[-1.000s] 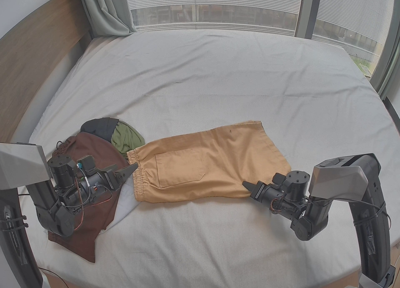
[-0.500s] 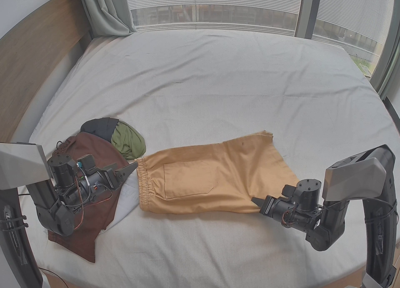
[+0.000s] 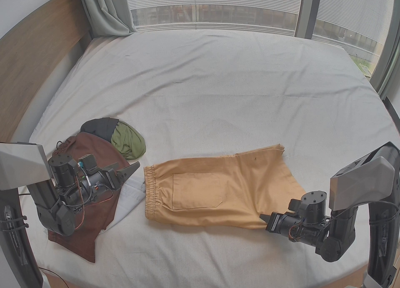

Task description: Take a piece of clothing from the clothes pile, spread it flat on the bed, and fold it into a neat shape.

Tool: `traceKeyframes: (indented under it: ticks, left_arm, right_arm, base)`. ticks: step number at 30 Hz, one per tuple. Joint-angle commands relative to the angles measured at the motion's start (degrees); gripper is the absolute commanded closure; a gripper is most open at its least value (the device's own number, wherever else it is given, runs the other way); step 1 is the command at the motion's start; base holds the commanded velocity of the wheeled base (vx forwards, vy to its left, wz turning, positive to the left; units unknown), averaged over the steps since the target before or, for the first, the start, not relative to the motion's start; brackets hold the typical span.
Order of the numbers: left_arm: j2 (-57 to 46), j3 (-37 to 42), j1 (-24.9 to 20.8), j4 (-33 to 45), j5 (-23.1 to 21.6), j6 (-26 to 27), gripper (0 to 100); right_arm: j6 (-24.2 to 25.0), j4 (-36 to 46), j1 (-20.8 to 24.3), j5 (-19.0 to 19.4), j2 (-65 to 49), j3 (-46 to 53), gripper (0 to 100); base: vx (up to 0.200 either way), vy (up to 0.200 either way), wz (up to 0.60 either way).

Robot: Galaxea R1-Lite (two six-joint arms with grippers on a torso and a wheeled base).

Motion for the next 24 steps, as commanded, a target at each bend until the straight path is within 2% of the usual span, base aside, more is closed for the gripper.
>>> traceKeyframes:
  ticks: [1,14,16,17,20,24]
  left_arm:
    - [0.18,0.34,-1.09,-0.13,-0.12,0.06,0]
    - [0.36,0.52,-1.09,-0.22,-0.73,-0.03,0]
    - [0.18,0.69,-1.18,-0.22,-0.91,0.06,0]
    - [0.01,0.87,-1.18,-0.22,-0.99,0.06,0]
    - [0.01,0.43,-1.0,-0.22,-0.99,-0.03,0]
    - [-0.08,0.17,-0.74,-0.22,-1.96,0.14,0]
  right_arm:
    - [-0.28,0.03,0.16,0.15,1.25,0.71,100]
    - [-0.8,0.03,0.16,1.2,0.28,2.38,100]
    - [-2.56,0.03,0.25,2.96,-0.6,4.49,100]
    - [-5.02,0.03,-0.01,5.59,-1.74,6.51,100]
    - [-8.1,0.03,-0.54,10.25,-4.03,9.41,100]
    - [-8.19,0.03,-1.07,10.69,-4.2,9.06,100]
  base:
    - [0.0,0.0,0.0]
    - [0.0,0.0,0.0]
    - [0.0,0.0,0.0]
    - [0.0,0.0,0.0]
    - [0.0,0.0,0.0]
    - [0.0,0.0,0.0]
